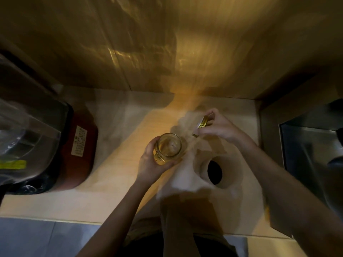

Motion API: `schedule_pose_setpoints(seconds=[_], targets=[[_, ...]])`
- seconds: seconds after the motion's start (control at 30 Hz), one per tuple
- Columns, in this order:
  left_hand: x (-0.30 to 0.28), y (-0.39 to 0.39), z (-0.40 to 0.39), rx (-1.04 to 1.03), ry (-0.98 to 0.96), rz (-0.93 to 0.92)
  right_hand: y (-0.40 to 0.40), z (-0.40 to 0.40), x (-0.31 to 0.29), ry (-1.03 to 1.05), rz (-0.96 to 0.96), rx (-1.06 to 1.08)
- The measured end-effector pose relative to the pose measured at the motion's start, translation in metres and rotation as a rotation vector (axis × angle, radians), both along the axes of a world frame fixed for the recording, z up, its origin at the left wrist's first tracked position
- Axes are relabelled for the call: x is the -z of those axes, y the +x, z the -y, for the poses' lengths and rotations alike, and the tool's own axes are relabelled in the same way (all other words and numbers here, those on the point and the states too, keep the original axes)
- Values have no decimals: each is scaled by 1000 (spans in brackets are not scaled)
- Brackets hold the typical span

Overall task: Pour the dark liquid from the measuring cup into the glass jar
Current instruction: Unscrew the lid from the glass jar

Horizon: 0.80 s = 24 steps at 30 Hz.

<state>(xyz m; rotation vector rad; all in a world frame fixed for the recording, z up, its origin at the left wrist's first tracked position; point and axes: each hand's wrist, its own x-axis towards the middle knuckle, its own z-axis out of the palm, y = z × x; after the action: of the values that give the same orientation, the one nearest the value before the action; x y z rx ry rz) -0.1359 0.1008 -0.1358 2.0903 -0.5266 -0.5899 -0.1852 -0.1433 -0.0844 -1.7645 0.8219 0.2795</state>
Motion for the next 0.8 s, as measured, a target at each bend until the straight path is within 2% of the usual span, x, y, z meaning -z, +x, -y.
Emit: schedule_pose_setpoints(seconds=[0.3,0.47,0.67,0.8], targets=[[-4,0,2,-12,-43,-13,7,-6,47,-61,124,-182],[-5,-1,3,-23,-32,-17,4,-8,63,-338,71,-433],[-4,-1,4,-23,-20,-29,3,1,76,-570,19,-696],[-4,-1,4,-10,-16,-19,2,1,78,-641,-11,-742]])
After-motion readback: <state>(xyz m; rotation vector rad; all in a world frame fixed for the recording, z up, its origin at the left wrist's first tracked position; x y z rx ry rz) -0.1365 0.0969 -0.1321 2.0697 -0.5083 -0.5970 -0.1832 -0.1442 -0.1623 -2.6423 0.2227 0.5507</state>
